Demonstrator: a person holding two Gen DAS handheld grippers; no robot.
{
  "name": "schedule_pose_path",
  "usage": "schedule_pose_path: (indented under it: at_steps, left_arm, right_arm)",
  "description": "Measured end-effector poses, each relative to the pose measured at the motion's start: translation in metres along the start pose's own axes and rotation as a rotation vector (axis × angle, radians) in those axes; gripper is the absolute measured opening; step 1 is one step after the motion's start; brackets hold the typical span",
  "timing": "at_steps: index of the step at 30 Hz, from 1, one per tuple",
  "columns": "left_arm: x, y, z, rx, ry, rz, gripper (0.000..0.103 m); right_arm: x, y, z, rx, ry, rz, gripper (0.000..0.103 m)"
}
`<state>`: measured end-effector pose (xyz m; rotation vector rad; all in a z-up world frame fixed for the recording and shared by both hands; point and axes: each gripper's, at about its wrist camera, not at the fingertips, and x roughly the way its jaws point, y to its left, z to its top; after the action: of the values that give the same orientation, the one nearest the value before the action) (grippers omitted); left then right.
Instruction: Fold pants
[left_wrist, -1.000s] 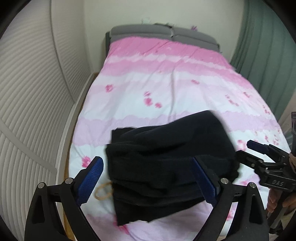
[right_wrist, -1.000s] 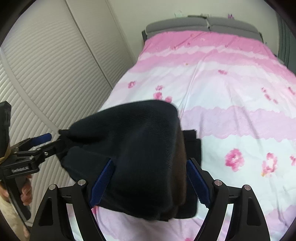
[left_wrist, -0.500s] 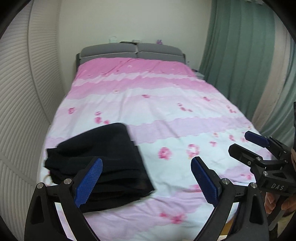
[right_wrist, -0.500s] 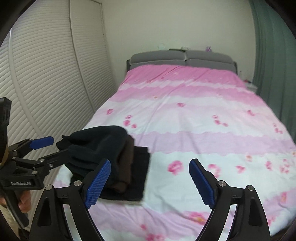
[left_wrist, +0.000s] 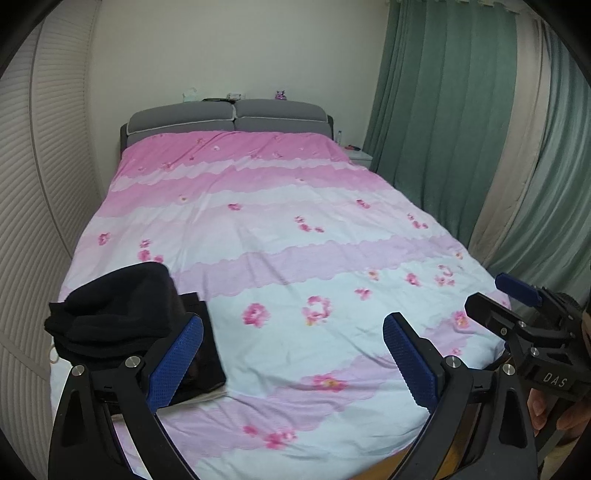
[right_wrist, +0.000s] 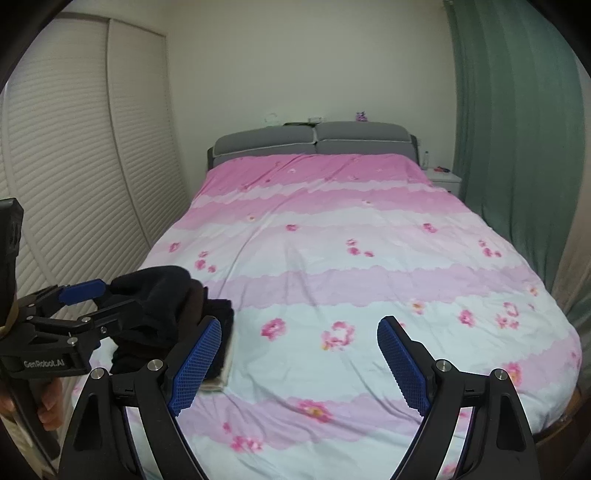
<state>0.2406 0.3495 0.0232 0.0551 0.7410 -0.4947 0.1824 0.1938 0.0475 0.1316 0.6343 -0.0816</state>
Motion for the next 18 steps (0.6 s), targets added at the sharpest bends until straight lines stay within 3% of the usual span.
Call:
schedule_pose_path:
  at_steps: [8,18]
  left_arm:
    - [-0.013,-0.062,-0.006,0.038,-0.030,0.006,0.100]
    - [-0.029,-0.113,-0.019,0.051,-0.051,0.037,0.101]
  right_arm:
    - [-0.032,-0.049,-0.011,0.021,-0.010,-0.053,0.087]
    - [-0.065,-0.093,-0.030,0.045,-0.007,-0.041,0.087]
